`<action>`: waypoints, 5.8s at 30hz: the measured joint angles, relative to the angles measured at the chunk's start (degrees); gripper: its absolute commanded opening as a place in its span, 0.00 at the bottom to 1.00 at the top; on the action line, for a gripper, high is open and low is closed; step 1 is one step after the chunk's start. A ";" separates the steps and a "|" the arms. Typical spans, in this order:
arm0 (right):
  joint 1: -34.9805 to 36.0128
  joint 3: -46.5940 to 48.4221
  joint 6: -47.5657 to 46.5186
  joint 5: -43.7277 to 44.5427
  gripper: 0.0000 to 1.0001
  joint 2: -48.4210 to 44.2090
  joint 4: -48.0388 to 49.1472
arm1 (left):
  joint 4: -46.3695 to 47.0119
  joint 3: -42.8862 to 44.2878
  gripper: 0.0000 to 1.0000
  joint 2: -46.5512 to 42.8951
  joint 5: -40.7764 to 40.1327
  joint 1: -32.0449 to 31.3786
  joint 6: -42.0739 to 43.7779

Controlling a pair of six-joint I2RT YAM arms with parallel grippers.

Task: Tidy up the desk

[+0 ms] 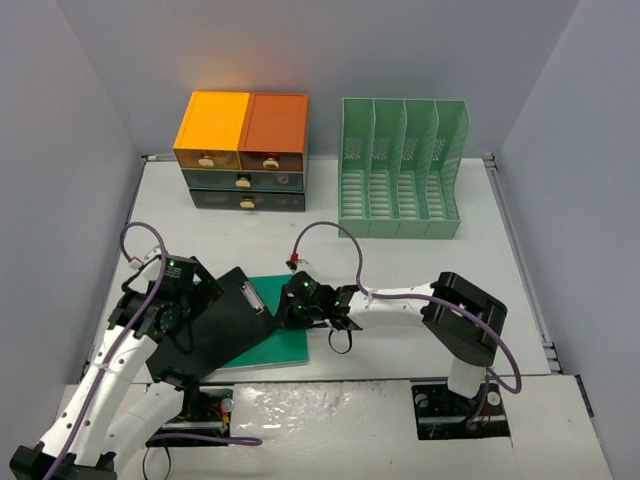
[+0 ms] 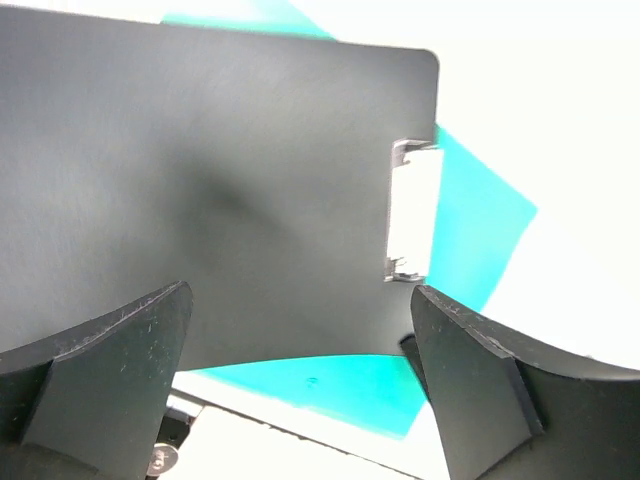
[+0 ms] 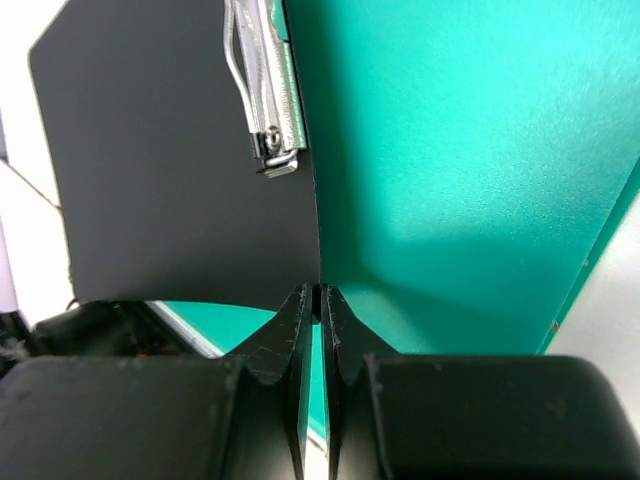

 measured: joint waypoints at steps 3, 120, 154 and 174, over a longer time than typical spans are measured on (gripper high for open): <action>-0.72 0.63 -0.76 0.28 0.00 -2.41 -1.86 | -0.65 5.25 0.89 0.91 -0.13 -0.04 4.29; -1.77 14.23 -9.55 19.29 0.00 -21.33 -31.44 | -24.26 73.68 0.29 69.10 -7.59 -26.27 5.62; -1.49 17.50 -12.85 22.87 0.00 -23.45 -31.58 | -26.21 86.82 0.00 72.45 -8.16 -26.81 7.27; -0.65 17.49 -12.52 25.31 0.58 -25.94 -32.16 | -25.73 92.18 0.00 72.58 -9.09 -27.27 9.33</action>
